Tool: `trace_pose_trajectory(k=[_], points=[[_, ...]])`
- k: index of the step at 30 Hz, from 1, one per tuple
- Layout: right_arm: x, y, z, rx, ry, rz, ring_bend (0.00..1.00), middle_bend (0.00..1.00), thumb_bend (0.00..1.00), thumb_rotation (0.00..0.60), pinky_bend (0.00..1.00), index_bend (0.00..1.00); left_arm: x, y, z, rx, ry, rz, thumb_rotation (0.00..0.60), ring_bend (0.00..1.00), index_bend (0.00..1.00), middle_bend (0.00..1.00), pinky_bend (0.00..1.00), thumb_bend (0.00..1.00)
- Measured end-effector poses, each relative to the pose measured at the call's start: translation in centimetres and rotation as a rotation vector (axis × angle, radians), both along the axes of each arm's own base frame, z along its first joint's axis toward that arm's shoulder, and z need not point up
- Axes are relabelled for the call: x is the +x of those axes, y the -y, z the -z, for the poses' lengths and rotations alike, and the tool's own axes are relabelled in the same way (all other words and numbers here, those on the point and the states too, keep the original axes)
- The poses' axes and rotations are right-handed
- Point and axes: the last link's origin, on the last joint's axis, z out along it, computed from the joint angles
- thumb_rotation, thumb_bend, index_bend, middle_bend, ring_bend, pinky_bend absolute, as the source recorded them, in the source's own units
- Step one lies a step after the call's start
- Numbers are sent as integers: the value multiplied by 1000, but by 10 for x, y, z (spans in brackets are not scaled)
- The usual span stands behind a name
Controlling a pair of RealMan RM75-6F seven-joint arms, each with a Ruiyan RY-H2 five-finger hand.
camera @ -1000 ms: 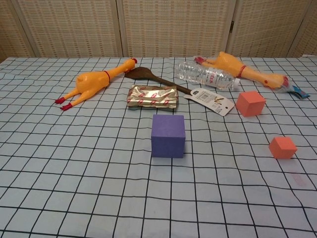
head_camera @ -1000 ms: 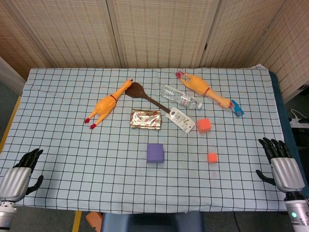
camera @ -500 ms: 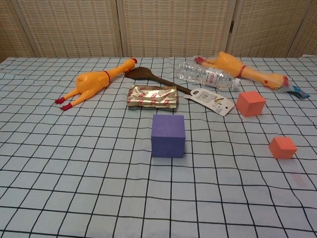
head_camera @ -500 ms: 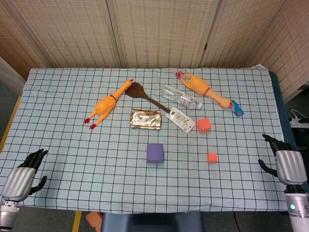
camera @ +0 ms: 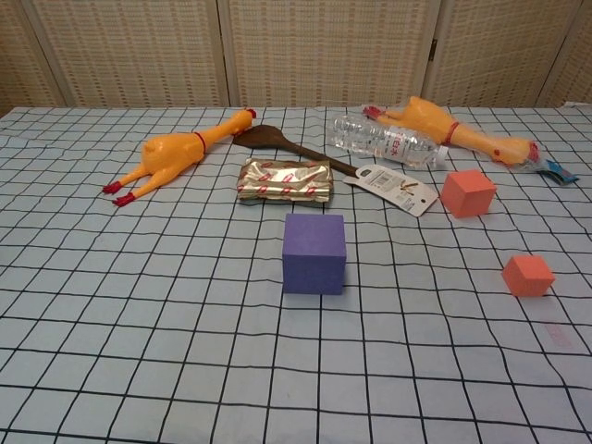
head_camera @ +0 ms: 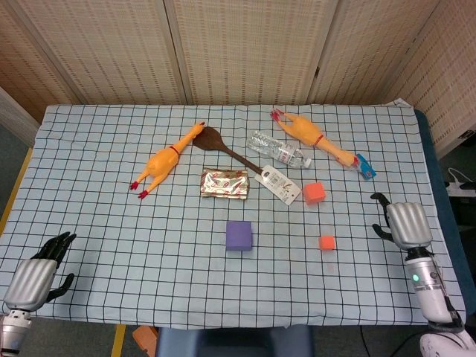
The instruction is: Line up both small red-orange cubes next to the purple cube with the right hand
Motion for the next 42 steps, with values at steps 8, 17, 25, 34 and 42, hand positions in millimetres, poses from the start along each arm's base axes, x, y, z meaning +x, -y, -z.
trace_pose_trajectory(k=[8, 17, 25, 34, 42], points=[[21, 47, 39, 87, -6, 2, 847, 823, 129, 600, 828, 317, 0, 0, 3, -21, -7, -2, 600, 85, 2, 44, 427, 420], [36, 71, 67, 122, 24, 12, 848, 824, 129, 600, 828, 337, 0, 0, 2, -29, 2, -11, 600, 87, 2, 48, 427, 419], [47, 91, 86, 125, 31, 7, 848, 824, 129, 600, 828, 355, 1, 1, 1, -13, -18, 0, 600, 87, 23, 48, 428, 419], [46, 105, 103, 147, 45, 50, 848, 824, 129, 600, 828, 335, 3, 4, 2, -12, -19, 15, 600, 87, 25, 53, 428, 418], [44, 113, 114, 160, 40, 65, 848, 824, 128, 600, 828, 317, 4, 5, 4, -21, -24, 18, 600, 87, 24, 60, 428, 418]])
